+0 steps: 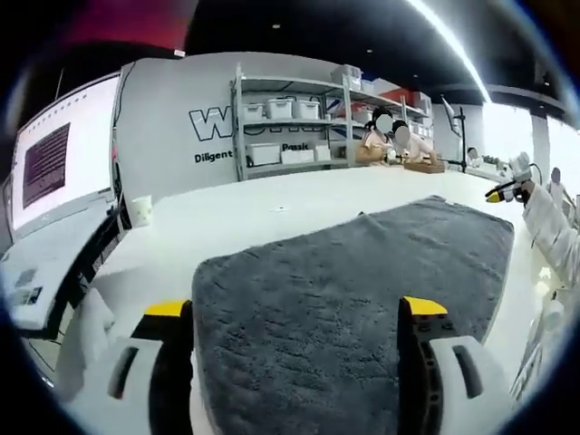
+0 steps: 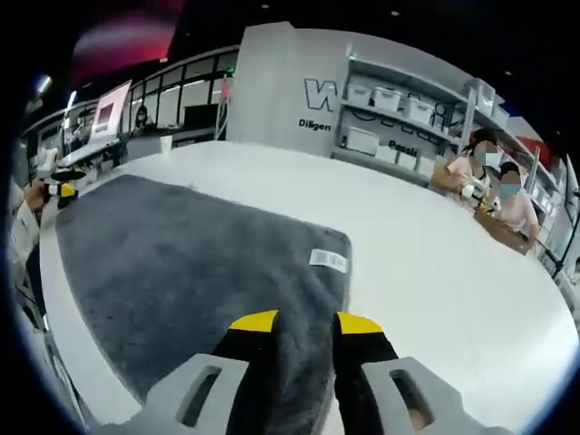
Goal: Open the folded towel by lifting each exposed corner and separating the folded layers until the towel lies flat within the target outline without major curled edges
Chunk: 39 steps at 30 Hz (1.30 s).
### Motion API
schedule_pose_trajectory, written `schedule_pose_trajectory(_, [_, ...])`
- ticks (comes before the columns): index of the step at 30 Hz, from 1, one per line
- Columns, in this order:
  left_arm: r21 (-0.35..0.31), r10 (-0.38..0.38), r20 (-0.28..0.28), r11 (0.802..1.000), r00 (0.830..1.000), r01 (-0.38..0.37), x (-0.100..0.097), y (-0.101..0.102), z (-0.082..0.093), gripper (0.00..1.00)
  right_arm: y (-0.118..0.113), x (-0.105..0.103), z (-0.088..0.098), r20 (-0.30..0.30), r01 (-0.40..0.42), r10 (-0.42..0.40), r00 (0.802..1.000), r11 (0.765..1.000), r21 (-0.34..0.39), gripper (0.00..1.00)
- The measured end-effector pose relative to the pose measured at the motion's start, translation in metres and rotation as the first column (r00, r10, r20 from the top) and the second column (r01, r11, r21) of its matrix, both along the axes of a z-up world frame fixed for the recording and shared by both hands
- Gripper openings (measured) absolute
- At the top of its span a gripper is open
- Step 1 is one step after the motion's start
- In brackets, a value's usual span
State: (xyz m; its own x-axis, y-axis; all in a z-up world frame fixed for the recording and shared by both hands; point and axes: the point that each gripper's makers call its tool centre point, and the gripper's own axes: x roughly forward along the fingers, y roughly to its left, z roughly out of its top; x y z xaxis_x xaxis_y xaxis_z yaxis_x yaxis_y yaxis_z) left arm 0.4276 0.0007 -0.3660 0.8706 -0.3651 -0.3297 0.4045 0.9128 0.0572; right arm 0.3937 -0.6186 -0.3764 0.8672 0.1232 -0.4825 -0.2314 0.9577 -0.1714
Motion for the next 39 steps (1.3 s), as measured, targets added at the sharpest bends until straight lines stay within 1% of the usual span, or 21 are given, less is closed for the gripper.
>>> schedule_pose_trajectory(4, [-0.040, 0.033, 0.022, 0.999, 0.999, -0.032, 0.016, 0.002, 0.012, 0.82, 0.002, 0.018, 0.017, 0.042, -0.001, 0.002, 0.999, 1.000, -0.006, 0.18])
schedule_pose_trajectory(5, [-0.033, 0.052, 0.027, 0.998, 0.998, -0.051, 0.023, 0.005, 0.014, 0.79, 0.002, 0.024, 0.023, 0.061, 0.004, -0.004, 0.998, 1.000, -0.002, 0.17])
schedule_pose_trajectory(7, [-0.008, 0.075, 0.042, 0.997, 0.996, -0.075, 0.032, 0.009, 0.015, 0.74, 0.003, 0.032, 0.029, 0.081, 0.004, -0.004, 0.997, 1.000, -0.003, 0.16])
schedule_pose_trajectory(8, [-0.008, 0.085, 0.045, 0.996, 0.995, -0.085, 0.040, 0.011, 0.014, 0.71, 0.000, 0.042, 0.033, 0.087, 0.010, -0.010, 0.996, 1.000, -0.006, 0.16])
schedule_pose_trajectory(10, [-0.028, 0.090, 0.036, 0.996, 0.995, -0.089, 0.048, 0.011, 0.013, 0.69, -0.001, 0.049, 0.036, 0.096, 0.024, -0.023, 0.995, 1.000, -0.007, 0.16])
schedule_pose_trajectory(11, [-0.040, 0.092, 0.025, 0.995, 0.995, -0.091, 0.056, 0.012, 0.010, 0.68, -0.003, 0.057, 0.038, 0.100, 0.030, -0.029, 0.995, 1.000, -0.003, 0.16])
schedule_pose_trajectory(12, [-0.044, 0.100, 0.021, 0.994, 0.995, -0.099, 0.059, 0.013, 0.009, 0.67, -0.006, 0.062, 0.039, 0.106, 0.043, -0.043, 0.993, 0.999, 0.004, 0.16])
schedule_pose_trajectory(14, [-0.043, 0.128, 0.015, 0.991, 0.992, -0.127, 0.073, 0.018, 0.005, 0.64, -0.012, 0.073, 0.041, 0.117, 0.067, -0.065, 0.991, 0.998, -0.006, 0.15])
schedule_pose_trajectory(15, [-0.041, 0.131, 0.018, 0.991, 0.991, -0.131, 0.077, 0.020, 0.004, 0.62, -0.015, 0.079, 0.040, 0.113, 0.073, -0.070, 0.991, 0.997, -0.022, 0.15])
schedule_pose_trajectory(16, [-0.038, 0.141, 0.017, 0.989, 0.990, -0.141, 0.086, 0.023, 0.002, 0.60, -0.016, 0.084, 0.040, 0.109, 0.074, -0.071, 0.992, 0.997, -0.028, 0.15])
schedule_pose_trajectory(18, [-0.036, 0.157, 0.011, 0.987, 0.988, -0.156, 0.095, 0.027, -0.002, 0.57, -0.017, 0.095, 0.037, 0.096, 0.068, -0.064, 0.993, 0.997, -0.039, 0.15])
schedule_pose_trajectory(21, [-0.025, 0.183, 0.008, 0.983, 0.983, -0.182, 0.116, 0.037, -0.009, 0.53, -0.019, 0.111, 0.031, 0.079, 0.062, -0.059, 0.995, 0.997, -0.040, 0.13])
schedule_pose_trajectory(23, [-0.023, 0.198, -0.002, 0.980, 0.980, -0.198, 0.125, 0.042, -0.015, 0.50, -0.019, 0.118, 0.025, 0.058, 0.060, -0.057, 0.997, 0.997, -0.041, 0.13])
schedule_pose_trajectory(25, [-0.014, 0.220, -0.003, 0.975, 0.976, -0.220, 0.134, 0.048, -0.019, 0.48, -0.021, 0.126, 0.020, 0.050, 0.063, -0.062, 0.997, 0.997, -0.036, 0.13])
schedule_pose_trajectory(28, [-0.006, 0.236, -0.008, 0.972, 0.972, -0.236, 0.142, 0.053, -0.023, 0.42, -0.020, 0.132, 0.015, 0.039, 0.064, -0.063, 0.997, 0.998, -0.025, 0.12])
schedule_pose_trajectory(31, [0.007, 0.256, -0.011, 0.967, 0.967, -0.256, 0.151, 0.059, -0.029, 0.38, -0.022, 0.143, 0.004, 0.016, 0.070, -0.070, 0.997, 0.997, -0.013, 0.12])
schedule_pose_trajectory(34, [0.023, 0.271, -0.035, 0.963, 0.962, -0.270, 0.157, 0.066, -0.038, 0.33, -0.024, 0.149, -0.003, 0.003, 0.074, -0.074, 0.997, 0.997, -0.003, 0.11])
schedule_pose_trajectory(35, [0.028, 0.270, -0.053, 0.963, 0.961, -0.269, 0.159, 0.068, -0.044, 0.32, -0.026, 0.152, -0.007, -0.005, 0.076, -0.076, 0.997, 0.997, 0.006, 0.11])
schedule_pose_trajectory(36, [0.026, 0.268, -0.075, 0.963, 0.960, -0.267, 0.159, 0.070, -0.049, 0.31, -0.028, 0.154, -0.010, -0.013, 0.076, -0.076, 0.997, 0.997, 0.011, 0.10])
schedule_pose_trajectory(39, [0.020, 0.277, -0.095, 0.961, 0.956, -0.276, 0.159, 0.074, -0.057, 0.31, -0.030, 0.155, -0.021, -0.039, 0.076, -0.075, 0.996, 0.997, 0.016, 0.11])
